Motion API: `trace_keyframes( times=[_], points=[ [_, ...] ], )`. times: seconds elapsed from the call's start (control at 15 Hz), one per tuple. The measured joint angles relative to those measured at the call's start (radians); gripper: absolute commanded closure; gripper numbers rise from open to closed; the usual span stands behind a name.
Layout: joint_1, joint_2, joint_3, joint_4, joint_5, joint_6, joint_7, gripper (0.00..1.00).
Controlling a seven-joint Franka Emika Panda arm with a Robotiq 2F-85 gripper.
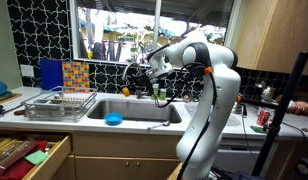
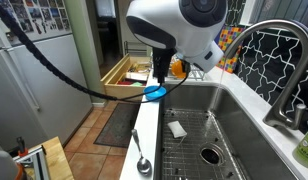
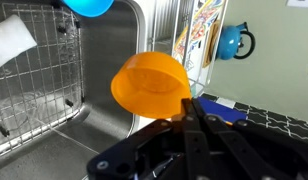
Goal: Put the blue bowl on the counter in front of the sink and spill the liquid in the orange bowl into the sink then set it down on the counter next to the blue bowl.
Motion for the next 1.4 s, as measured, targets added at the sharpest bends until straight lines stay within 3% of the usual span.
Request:
trace_keyframes(
  times=[0.73, 1.4],
  points=[
    [-0.089, 0.012, 0.019, -0.014, 0.465, -0.083, 0.095, 1.0],
    [-0.102, 0.024, 0.048, -0.051, 0.673, -0.168, 0.098, 1.0]
  ],
)
